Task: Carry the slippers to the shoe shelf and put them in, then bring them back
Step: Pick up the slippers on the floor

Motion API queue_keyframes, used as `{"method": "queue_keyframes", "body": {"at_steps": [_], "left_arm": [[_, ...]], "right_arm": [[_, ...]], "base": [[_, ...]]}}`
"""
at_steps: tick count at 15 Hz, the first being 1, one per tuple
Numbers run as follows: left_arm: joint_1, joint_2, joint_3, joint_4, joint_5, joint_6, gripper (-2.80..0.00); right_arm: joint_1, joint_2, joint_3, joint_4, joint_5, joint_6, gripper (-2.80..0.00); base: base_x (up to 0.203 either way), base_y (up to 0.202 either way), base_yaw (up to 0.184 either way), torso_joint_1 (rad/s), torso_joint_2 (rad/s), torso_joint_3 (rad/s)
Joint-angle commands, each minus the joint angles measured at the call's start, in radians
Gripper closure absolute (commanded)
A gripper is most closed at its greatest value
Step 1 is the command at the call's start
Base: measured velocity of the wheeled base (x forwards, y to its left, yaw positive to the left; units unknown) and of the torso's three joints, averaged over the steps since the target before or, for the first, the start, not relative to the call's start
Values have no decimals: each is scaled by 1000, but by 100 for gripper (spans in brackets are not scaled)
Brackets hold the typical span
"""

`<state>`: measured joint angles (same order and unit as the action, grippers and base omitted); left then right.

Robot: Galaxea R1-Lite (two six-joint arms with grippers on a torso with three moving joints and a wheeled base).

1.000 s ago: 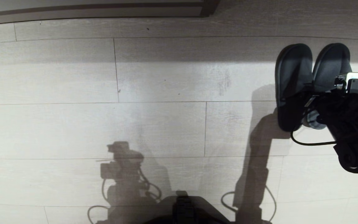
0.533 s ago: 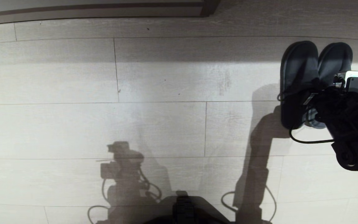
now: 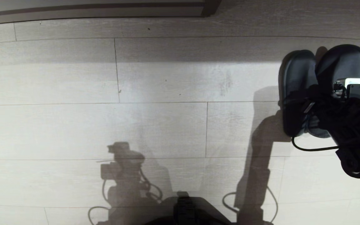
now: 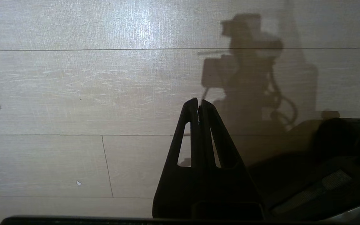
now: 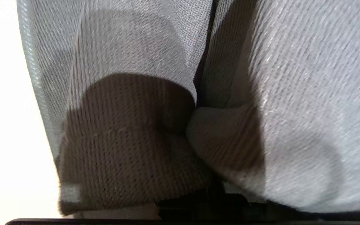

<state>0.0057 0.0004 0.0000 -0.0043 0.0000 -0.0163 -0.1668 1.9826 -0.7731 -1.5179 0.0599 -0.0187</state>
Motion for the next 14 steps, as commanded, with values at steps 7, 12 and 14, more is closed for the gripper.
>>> {"method": "queue_keyframes", "body": {"at_steps": [7,12,14], "left_arm": [[0,0,0,0,1,-1,0],[0,0,0,0,0,-1,0],[0,1,0,0,0,-1,0]], "right_arm": [[1,-207,90,-7,64,12,0],[5,-352,137,91,88,18,0],[7,-423,154,144,97,44,0]], "base": [[0,0,0,0,0,0],[0,0,0,0,0,0],[0,0,0,0,0,0]]}}
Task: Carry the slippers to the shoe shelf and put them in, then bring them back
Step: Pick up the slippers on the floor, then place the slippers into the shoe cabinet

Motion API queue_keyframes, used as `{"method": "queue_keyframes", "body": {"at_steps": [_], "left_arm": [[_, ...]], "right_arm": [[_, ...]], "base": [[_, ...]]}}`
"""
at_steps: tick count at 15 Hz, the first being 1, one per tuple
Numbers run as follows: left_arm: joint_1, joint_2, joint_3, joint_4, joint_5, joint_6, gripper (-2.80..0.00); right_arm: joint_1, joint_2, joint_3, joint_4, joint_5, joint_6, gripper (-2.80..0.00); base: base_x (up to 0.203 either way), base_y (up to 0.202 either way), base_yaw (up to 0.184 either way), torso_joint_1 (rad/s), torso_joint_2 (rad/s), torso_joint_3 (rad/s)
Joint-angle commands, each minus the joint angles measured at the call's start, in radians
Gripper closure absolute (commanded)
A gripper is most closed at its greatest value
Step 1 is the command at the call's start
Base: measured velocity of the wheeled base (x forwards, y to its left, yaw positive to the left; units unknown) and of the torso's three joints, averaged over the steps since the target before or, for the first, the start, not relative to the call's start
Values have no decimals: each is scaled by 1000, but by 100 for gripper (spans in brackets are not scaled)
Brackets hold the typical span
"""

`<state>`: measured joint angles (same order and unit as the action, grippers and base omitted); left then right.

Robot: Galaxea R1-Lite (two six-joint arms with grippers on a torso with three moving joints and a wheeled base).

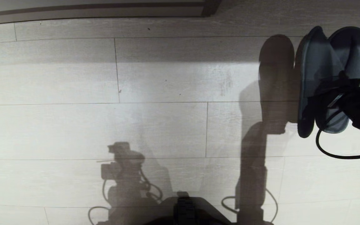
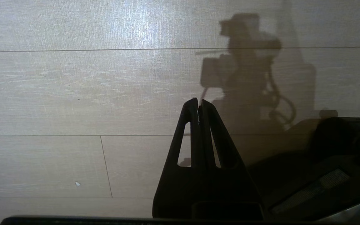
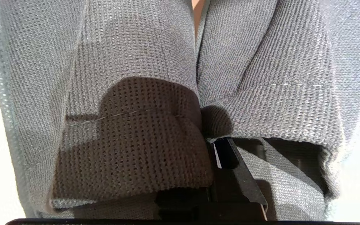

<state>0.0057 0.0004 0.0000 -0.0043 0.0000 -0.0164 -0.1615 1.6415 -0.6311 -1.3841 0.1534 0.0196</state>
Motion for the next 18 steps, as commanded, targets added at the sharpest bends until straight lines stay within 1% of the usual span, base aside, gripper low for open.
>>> {"method": "queue_keyframes", "body": {"at_steps": [1,3,7,12,18], "left_arm": [[0,0,0,0,0,0,0],[0,0,0,0,0,0,0],[0,0,0,0,1,0,0],[0,1,0,0,0,1,0],[0,0,0,0,0,3,0]], "right_arm": [[1,-126,18,46,5,11,0],[1,-224,23,130,8,17,0],[6,-423,43,306,10,55,0],[7,-670,53,544,27,58,0],[7,-969,95,834,111,45,0]], "base": [[0,0,0,0,0,0],[0,0,0,0,0,0],[0,0,0,0,0,0],[0,0,0,0,0,0],[0,0,0,0,0,0]]}}
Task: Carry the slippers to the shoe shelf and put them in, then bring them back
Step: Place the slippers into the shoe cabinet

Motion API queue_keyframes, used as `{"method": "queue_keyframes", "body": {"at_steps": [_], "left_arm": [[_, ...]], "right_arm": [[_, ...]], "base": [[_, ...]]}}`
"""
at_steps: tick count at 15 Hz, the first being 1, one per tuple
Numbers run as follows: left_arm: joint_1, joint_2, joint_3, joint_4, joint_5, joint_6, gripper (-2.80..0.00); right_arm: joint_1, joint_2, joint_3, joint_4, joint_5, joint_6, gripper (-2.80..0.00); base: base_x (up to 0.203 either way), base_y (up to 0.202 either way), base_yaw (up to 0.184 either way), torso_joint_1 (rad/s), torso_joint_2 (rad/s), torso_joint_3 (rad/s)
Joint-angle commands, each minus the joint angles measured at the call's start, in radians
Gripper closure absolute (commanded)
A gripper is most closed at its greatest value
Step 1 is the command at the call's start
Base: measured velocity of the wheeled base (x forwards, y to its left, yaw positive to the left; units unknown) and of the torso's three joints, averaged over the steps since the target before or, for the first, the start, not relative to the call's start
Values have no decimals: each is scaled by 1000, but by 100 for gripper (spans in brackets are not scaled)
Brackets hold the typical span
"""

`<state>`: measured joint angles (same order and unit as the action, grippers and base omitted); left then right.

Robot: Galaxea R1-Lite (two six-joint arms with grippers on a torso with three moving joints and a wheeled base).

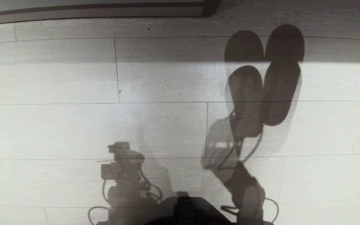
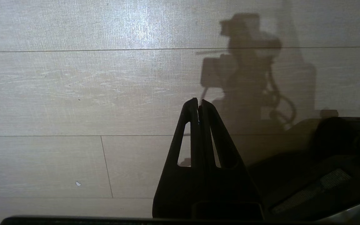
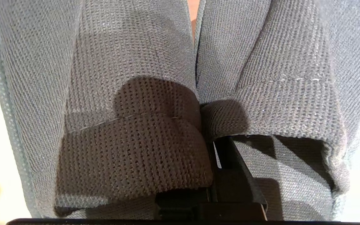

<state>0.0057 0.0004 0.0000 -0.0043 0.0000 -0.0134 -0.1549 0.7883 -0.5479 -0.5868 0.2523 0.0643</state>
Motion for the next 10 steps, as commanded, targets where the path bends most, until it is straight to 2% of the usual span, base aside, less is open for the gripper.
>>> {"method": "queue_keyframes", "body": {"at_steps": [1,2,3,5,8,10], "left_arm": [[1,0,0,0,0,0,0],[0,0,0,0,0,0,0],[0,0,0,0,0,0,0],[0,0,0,0,0,0,0],[0,0,0,0,0,0,0],[0,0,0,0,0,0,0]], "right_arm": [[1,-152,23,64,51,-1,0],[1,-188,28,95,113,0,0],[1,-219,27,144,138,0,0],[7,-263,23,198,155,-1,0],[90,-317,21,278,160,-12,0],[97,-370,44,311,156,-38,0]], "base": [[0,0,0,0,0,0],[0,0,0,0,0,0],[0,0,0,0,0,0],[0,0,0,0,0,0],[0,0,0,0,0,0],[0,0,0,0,0,0]]}}
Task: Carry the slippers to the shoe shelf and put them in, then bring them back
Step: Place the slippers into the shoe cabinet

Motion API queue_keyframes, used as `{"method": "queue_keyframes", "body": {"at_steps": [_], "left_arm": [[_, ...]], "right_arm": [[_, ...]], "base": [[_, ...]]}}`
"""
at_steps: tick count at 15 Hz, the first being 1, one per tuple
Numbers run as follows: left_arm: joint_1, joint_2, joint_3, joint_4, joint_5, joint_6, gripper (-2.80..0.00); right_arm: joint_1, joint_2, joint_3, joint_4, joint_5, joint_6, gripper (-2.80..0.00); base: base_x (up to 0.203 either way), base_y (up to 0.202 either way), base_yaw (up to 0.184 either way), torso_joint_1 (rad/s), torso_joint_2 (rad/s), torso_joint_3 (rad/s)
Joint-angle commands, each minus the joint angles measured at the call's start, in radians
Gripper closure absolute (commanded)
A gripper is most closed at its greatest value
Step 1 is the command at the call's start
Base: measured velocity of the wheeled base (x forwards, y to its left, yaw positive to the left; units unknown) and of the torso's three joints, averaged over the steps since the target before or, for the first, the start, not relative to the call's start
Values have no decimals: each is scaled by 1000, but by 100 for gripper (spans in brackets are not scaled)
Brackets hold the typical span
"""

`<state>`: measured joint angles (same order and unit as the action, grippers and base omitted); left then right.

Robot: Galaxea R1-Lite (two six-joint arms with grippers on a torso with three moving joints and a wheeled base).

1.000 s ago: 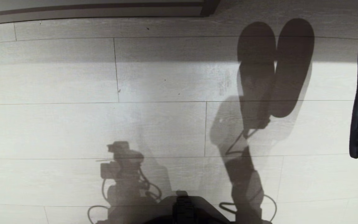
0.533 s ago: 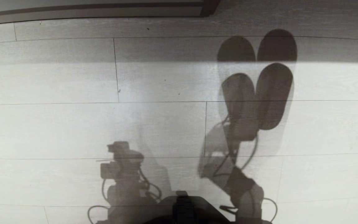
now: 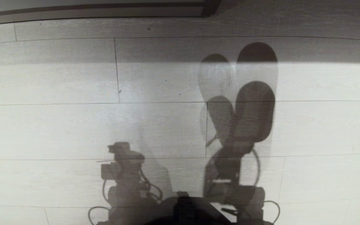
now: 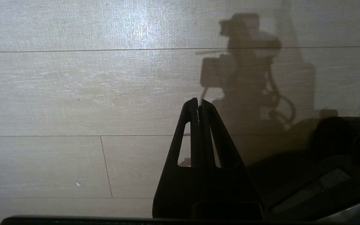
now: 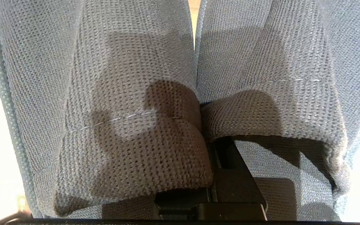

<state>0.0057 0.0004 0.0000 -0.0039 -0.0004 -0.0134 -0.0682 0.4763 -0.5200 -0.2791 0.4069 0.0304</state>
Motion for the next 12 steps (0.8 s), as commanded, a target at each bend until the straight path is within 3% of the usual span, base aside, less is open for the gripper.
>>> {"method": "queue_keyframes", "body": {"at_steps": [1,9,12], "left_arm": [[0,0,0,-1,0,0,0],[0,0,0,-1,0,0,0],[0,0,0,-1,0,0,0]], "right_arm": [[13,-88,46,6,1,-6,0],[54,-295,309,89,-3,-52,0],[59,-328,426,100,-120,-79,0]], "base": [[0,0,0,0,0,0],[0,0,0,0,0,0],[0,0,0,0,0,0]]}}
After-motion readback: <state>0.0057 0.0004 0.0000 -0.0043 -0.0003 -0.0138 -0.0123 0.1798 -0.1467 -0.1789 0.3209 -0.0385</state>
